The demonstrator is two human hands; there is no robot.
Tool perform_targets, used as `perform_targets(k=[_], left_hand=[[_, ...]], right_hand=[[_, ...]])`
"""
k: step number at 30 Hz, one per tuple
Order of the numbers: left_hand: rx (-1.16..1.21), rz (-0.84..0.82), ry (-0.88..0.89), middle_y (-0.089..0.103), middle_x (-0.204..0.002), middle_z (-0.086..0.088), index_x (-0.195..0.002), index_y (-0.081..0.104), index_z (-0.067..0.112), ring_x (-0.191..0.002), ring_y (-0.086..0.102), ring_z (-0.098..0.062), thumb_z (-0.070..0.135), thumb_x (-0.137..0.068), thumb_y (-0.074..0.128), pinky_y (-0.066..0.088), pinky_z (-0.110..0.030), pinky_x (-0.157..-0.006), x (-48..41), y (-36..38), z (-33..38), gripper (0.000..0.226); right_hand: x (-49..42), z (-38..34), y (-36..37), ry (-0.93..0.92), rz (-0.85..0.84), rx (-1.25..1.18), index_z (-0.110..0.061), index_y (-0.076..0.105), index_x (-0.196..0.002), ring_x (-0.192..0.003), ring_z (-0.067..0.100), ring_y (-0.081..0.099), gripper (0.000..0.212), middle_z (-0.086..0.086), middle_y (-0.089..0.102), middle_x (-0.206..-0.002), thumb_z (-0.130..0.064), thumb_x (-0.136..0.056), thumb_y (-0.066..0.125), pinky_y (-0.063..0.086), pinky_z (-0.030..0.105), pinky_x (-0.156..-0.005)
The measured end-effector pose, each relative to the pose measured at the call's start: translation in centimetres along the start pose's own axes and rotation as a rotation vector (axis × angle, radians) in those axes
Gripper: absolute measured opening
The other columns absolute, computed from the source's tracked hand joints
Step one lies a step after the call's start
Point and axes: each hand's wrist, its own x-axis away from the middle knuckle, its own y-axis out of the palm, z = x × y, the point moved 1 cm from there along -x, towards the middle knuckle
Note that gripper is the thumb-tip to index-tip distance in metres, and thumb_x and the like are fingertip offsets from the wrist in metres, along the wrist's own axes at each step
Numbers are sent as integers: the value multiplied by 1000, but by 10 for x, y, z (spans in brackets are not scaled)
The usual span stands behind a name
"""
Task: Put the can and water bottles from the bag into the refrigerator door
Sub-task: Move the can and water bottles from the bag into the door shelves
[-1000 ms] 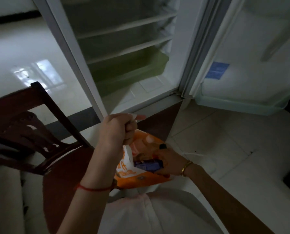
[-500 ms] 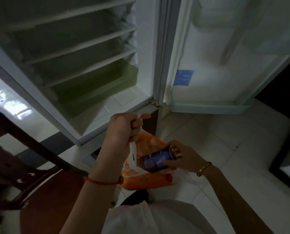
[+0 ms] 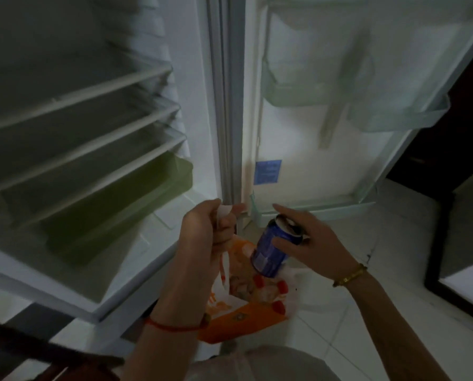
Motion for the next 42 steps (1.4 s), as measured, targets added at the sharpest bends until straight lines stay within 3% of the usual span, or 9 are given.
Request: perform_targets(k=[4, 8, 15, 19, 23, 25, 29, 35, 42], left_hand=[[-11, -4, -9, 37, -37, 6, -80, 62, -3, -24, 20, -1, 21, -103, 28, 12, -13, -29, -17, 6, 8, 47], [-18, -6, -14, 40, -37, 4, -63, 62, 0, -24, 20, -2, 21, -102, 29, 11, -14, -30, -30, 16, 13, 55], [-37, -4, 0, 38, -37, 4, -26, 53, 6, -24, 20, -3, 20, -101, 27, 10, -16, -31, -41, 38, 16, 80], [11, 1, 19, 35, -40, 4, -66, 67, -3, -26, 21, -3, 22, -102, 26, 12, -16, -32, -47, 48, 15, 60], [66, 9, 6, 35, -39, 5, -95, 59, -8, -25, 22, -2, 22, -101, 27, 14, -14, -31, -48, 59, 15, 44], [73, 25, 10, 35, -40, 6, -100, 60, -9, -26, 22, -2, 22, -101, 27, 14, -15, -30, -48, 63, 13, 45], [79, 85, 32, 36, -42, 6, -108, 61, -11, -27, 23, -2, 24, -102, 28, 15, -15, -31, -50, 68, 7, 48], [99, 143, 67, 35, -42, 6, -109, 60, -13, -27, 22, -3, 25, -101, 29, 15, -16, -31, -53, 73, -2, 50], [100, 181, 89, 35, -44, 5, -105, 62, -11, -28, 22, -3, 25, -101, 28, 16, -15, -29, -56, 78, -9, 50]], right_hand=[[-29, -32, -39, -106, 181, 69, -29, 45, -140, -92, 10, 56, 65, -3, 51, -103, -31, -81, 72, 48, 16, -84], [-59, -67, -83, -156, 394, 25, -23, 48, -132, -92, -8, 57, 65, -17, 55, -107, -33, -75, 76, 46, 4, -81], [-87, -117, -139, -368, 783, -25, -3, 49, -115, -90, 1, 58, 57, -5, 56, -105, -33, -76, 77, 48, 8, -74], [-105, -129, -155, -451, 833, -34, 1, 49, -116, -100, 11, 59, 58, 3, 58, -112, -32, -77, 77, 51, 15, -78], [-127, -125, -159, -501, 816, -13, 1, 49, -118, -105, 17, 58, 59, 11, 58, -116, -31, -77, 77, 53, 26, -86], [-138, -120, -160, -505, 777, 30, -1, 49, -120, -108, 19, 57, 61, 13, 55, -118, -34, -77, 76, 53, 33, -88], [-155, -116, -158, -483, 715, 64, -5, 50, -123, -102, 5, 51, 66, 11, 50, -121, -37, -72, 76, 51, 17, -82], [-168, -108, -143, -366, 707, -128, -12, 38, -111, -80, -14, 56, 70, -20, 46, -95, -31, -64, 85, 46, 5, -68], [-186, -106, -137, -320, 663, -114, -13, 35, -107, -70, -7, 55, 65, -21, 48, -85, -41, -69, 81, 46, 6, -61]])
